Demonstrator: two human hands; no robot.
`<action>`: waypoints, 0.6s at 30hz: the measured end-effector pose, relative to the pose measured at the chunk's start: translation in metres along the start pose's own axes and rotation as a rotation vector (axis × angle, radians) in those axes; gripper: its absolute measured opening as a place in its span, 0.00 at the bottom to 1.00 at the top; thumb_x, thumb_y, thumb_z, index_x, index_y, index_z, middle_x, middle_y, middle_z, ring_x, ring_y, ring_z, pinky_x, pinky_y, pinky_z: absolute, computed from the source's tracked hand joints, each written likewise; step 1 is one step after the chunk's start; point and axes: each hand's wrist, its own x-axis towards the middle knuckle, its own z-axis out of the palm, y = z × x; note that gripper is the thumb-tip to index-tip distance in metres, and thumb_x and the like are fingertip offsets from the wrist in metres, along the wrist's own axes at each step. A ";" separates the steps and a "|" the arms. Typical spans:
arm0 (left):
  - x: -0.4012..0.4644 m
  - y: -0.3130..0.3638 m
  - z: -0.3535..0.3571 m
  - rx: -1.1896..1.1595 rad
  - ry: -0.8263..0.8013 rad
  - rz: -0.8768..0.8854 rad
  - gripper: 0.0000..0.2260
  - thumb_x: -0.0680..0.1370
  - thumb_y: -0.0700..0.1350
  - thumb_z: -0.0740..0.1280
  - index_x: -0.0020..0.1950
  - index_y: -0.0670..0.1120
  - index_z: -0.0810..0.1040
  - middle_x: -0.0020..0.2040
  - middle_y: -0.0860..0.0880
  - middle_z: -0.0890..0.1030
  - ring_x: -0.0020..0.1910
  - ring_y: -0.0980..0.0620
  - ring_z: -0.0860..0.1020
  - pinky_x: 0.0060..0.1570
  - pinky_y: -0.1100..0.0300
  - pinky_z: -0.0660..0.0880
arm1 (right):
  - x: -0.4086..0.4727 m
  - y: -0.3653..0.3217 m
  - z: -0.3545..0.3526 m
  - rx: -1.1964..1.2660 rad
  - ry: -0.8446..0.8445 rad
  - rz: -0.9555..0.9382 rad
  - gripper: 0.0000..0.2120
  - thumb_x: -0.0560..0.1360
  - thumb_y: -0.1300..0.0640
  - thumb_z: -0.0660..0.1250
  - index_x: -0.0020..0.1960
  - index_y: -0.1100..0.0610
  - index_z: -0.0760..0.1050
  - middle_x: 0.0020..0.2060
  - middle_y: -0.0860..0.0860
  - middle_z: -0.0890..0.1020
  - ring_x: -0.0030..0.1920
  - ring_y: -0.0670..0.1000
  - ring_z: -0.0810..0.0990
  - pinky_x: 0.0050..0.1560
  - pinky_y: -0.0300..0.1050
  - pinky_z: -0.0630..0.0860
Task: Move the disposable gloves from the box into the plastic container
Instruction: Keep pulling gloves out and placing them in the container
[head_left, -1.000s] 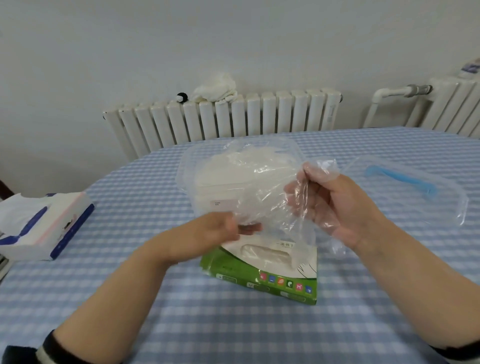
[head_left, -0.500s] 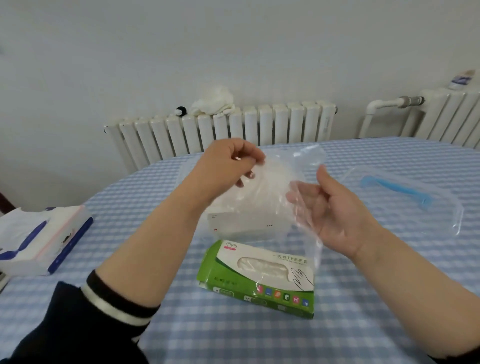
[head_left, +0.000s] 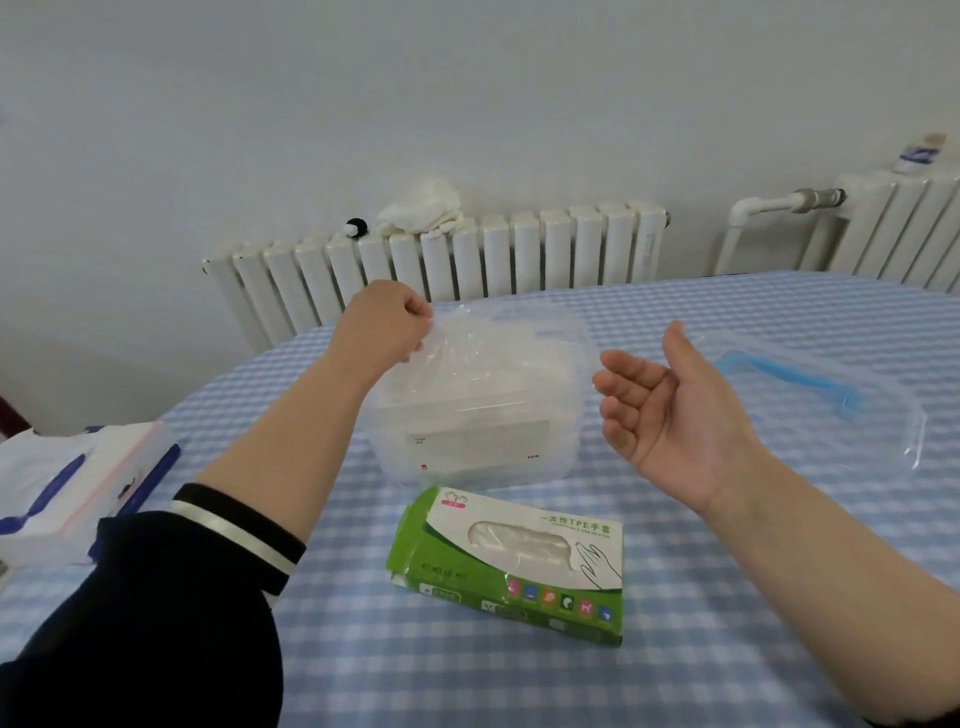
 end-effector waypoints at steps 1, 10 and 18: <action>0.001 -0.003 0.000 0.066 0.005 0.021 0.05 0.79 0.39 0.64 0.47 0.46 0.79 0.45 0.51 0.81 0.42 0.51 0.81 0.47 0.55 0.79 | 0.000 0.001 0.000 -0.010 -0.005 0.001 0.29 0.79 0.37 0.55 0.41 0.60 0.80 0.31 0.54 0.82 0.25 0.48 0.79 0.24 0.38 0.76; -0.009 -0.025 -0.003 0.458 -0.046 0.058 0.11 0.80 0.52 0.65 0.58 0.49 0.79 0.59 0.50 0.77 0.65 0.45 0.69 0.61 0.52 0.67 | -0.005 0.008 0.001 -0.742 -0.217 0.018 0.11 0.78 0.52 0.64 0.45 0.59 0.79 0.33 0.54 0.83 0.26 0.47 0.77 0.27 0.38 0.75; -0.012 -0.042 -0.013 0.088 0.068 -0.007 0.16 0.84 0.49 0.54 0.51 0.51 0.82 0.56 0.49 0.80 0.69 0.44 0.68 0.71 0.51 0.59 | -0.002 0.044 -0.004 -1.635 -0.553 -0.289 0.05 0.76 0.50 0.69 0.50 0.40 0.79 0.54 0.36 0.74 0.57 0.36 0.71 0.60 0.37 0.69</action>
